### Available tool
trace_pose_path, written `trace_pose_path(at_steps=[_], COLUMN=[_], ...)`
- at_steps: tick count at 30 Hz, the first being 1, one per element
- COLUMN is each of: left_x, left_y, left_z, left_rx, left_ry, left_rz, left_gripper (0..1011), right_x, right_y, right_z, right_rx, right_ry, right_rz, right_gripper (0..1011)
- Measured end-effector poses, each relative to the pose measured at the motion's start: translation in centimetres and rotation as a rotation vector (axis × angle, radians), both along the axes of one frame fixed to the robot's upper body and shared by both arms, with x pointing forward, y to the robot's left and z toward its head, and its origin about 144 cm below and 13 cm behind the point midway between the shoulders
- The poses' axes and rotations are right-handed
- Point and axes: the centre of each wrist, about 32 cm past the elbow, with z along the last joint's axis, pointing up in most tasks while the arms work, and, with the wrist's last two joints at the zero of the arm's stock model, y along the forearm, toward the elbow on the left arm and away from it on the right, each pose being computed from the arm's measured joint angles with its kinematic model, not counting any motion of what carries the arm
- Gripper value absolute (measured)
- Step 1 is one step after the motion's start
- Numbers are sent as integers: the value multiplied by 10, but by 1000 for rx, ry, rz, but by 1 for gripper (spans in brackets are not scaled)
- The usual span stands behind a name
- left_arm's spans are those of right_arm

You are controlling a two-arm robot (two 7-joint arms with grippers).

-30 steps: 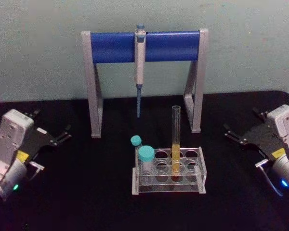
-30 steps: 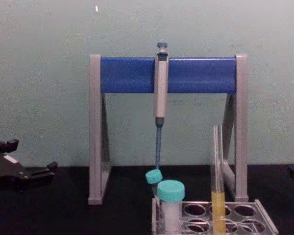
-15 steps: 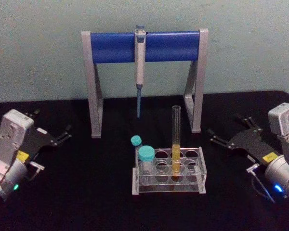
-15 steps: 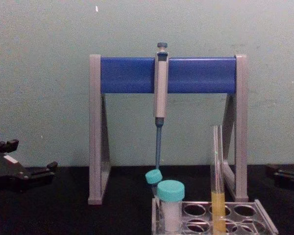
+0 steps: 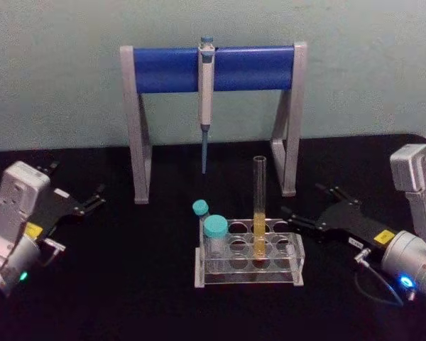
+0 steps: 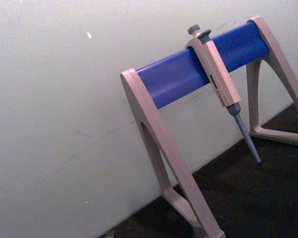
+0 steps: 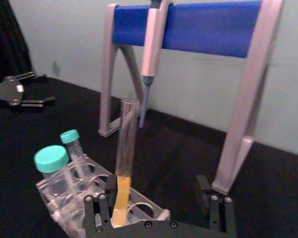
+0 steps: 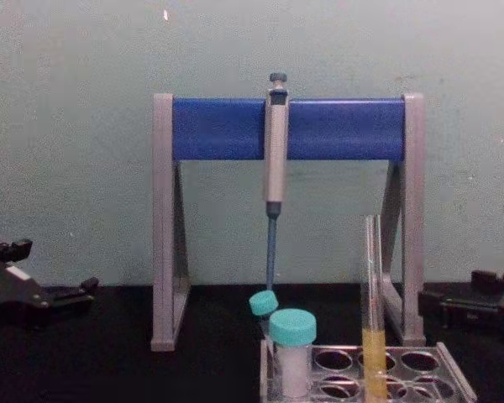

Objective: Pick up the test tube from the test tube rack, shake it, then place it back into the test tube rack.

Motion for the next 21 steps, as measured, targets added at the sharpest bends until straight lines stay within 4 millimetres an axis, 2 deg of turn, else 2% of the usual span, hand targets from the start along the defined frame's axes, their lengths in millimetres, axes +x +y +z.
trace_pose_path(at_steps=[9,21], left_x=[0,0], left_y=[0,0], left_z=[0,0], left_rx=[0,0], left_ry=[0,0], left_rz=[0,0], left_gripper=[1010,1010], right_x=[15,47], right_y=[5,21], right_z=[9,10], right_rx=[14,5], right_ry=[53,79], right_rz=[67,136], right_gripper=[1000,1000])
